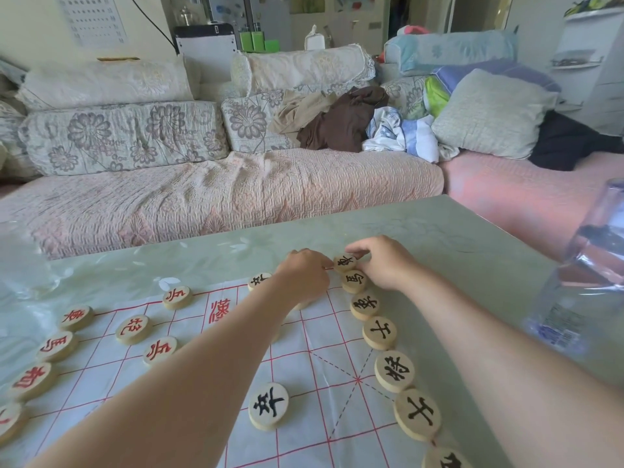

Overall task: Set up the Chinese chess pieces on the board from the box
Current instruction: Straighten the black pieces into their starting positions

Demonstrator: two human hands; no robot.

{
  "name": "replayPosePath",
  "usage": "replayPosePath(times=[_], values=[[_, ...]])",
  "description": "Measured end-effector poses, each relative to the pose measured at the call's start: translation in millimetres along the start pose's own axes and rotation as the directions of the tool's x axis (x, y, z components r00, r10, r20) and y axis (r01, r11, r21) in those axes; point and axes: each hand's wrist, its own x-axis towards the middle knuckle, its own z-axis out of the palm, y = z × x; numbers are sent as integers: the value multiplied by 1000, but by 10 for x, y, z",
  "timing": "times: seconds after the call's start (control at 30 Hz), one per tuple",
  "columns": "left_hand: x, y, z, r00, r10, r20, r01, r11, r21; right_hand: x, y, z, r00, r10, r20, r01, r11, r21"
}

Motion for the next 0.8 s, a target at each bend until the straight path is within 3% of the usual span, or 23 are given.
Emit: replayPosePath(times=[0.47, 0.67, 0.8], values=[[48, 22, 46, 1000, 2, 8, -2, 1000, -13, -10, 5, -46, 1000, -7, -5, 8, 999, 52], [-176, 34, 26, 989, 86, -119, -96, 992, -83, -123, 65, -220, 1000, 8, -18, -7, 998, 67], [-345, 129, 37, 988, 102, -117, -112, 990, -81, -290, 35, -253, 996, 0, 88, -7, 997, 77]])
